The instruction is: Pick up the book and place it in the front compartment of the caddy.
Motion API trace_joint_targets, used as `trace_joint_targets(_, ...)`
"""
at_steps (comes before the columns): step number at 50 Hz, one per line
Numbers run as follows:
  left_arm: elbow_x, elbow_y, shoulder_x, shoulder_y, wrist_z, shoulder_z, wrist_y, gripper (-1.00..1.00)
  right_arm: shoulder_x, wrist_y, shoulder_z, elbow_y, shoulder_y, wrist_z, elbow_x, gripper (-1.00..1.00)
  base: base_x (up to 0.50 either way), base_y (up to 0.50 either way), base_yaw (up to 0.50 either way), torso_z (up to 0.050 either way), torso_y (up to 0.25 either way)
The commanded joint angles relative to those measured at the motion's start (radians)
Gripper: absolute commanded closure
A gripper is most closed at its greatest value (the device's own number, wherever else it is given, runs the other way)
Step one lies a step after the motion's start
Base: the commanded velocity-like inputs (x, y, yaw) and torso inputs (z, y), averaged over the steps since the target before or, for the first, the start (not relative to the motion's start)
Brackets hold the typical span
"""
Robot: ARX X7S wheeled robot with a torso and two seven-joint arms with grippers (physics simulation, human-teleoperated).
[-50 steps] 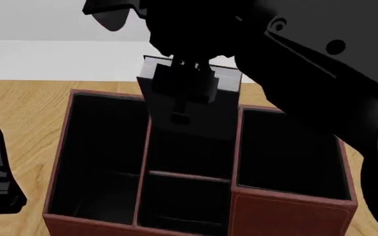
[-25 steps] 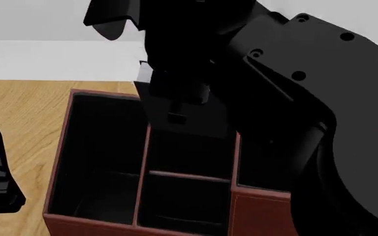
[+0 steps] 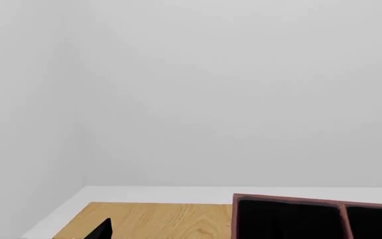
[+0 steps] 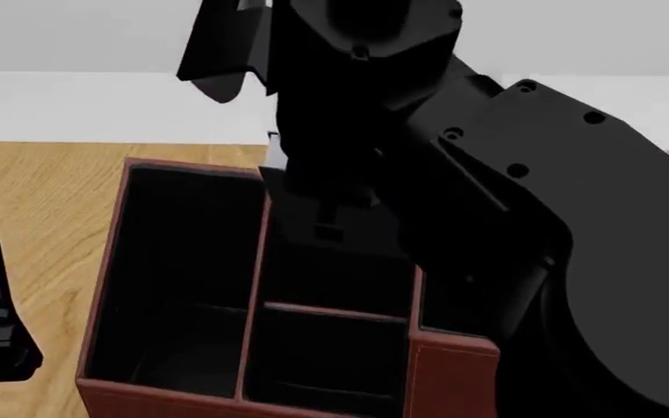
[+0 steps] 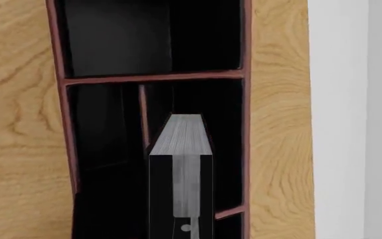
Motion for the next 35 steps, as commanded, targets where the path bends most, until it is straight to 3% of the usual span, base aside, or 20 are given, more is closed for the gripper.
trace_joint_targets(1, 0.0, -0.007, -0.004, 0.009, -0.001, -0.002, 0.013, -1.0, 0.0, -0.036, -0.006, 0.023, -0.028, 0.03, -0.032, 1.0, 0.0, 0.0, 0.0, 0.0, 0.0)
trace_joint_targets(35, -0.004, -0.025, -0.017, 0.015, -0.005, 0.0, 0.038, -1.0, 0.0, -0.091, 0.0, 0.084, -0.101, 0.194, 0.041, 1.0, 0.0, 0.0, 0.0, 0.0, 0.001)
